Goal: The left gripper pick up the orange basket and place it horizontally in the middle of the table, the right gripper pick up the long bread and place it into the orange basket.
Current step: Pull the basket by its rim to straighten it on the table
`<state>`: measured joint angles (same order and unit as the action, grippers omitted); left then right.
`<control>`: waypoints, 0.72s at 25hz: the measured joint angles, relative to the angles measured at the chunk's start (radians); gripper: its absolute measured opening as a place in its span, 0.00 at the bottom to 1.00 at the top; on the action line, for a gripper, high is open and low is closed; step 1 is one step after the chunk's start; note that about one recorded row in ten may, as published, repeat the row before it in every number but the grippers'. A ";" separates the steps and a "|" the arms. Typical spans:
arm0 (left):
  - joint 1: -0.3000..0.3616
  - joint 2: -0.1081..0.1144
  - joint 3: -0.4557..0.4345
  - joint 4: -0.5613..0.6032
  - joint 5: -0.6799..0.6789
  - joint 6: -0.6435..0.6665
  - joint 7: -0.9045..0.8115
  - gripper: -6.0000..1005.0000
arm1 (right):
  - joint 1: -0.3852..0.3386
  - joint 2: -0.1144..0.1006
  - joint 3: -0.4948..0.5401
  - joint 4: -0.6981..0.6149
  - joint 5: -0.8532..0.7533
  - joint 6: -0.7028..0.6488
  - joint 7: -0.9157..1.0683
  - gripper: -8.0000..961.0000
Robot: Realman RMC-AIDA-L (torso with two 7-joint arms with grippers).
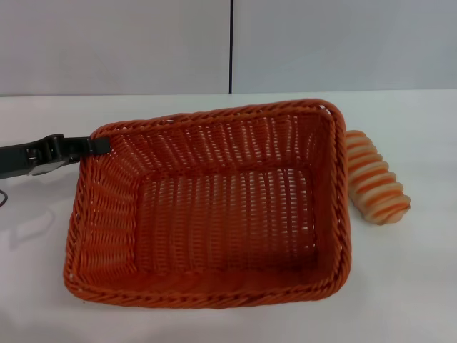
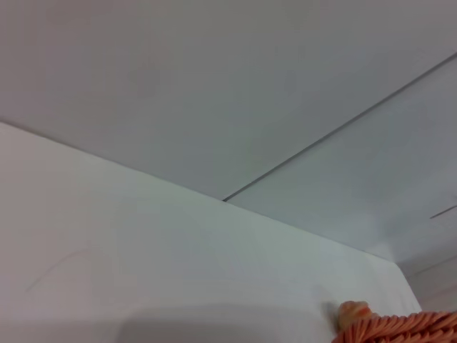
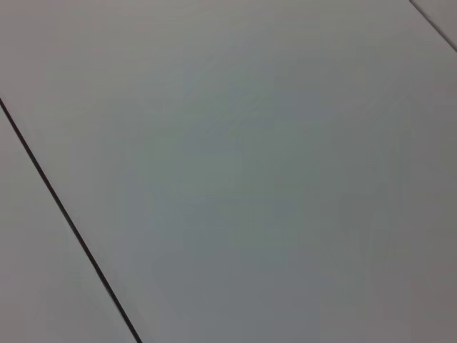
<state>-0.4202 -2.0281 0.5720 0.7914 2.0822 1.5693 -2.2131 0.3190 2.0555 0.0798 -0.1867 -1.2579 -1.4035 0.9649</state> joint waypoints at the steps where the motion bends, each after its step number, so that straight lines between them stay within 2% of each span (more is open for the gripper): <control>1: 0.002 0.000 0.001 -0.001 0.000 -0.004 0.000 0.20 | 0.000 0.000 0.000 0.000 0.000 0.000 0.000 0.81; 6: 0.008 0.001 0.003 -0.003 0.000 -0.009 0.003 0.20 | 0.000 0.000 0.000 0.000 0.000 0.000 0.000 0.81; 11: 0.011 0.005 0.011 -0.003 0.000 -0.005 0.006 0.34 | 0.000 0.000 0.000 0.000 -0.003 0.000 0.000 0.81; 15: 0.014 0.010 0.013 -0.001 0.000 -0.003 0.007 0.51 | 0.000 0.000 -0.023 -0.001 -0.003 0.000 0.000 0.81; 16: 0.016 0.013 0.013 0.002 0.000 -0.004 0.009 0.55 | 0.000 0.000 -0.023 -0.001 -0.003 0.000 0.000 0.81; 18: 0.019 0.032 0.000 0.004 -0.003 -0.009 0.038 0.55 | 0.000 -0.007 -0.055 -0.006 -0.003 0.000 0.018 0.81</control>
<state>-0.4012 -1.9957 0.5717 0.7955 2.0792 1.5605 -2.1753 0.3191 2.0487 0.0250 -0.1926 -1.2610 -1.4033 0.9830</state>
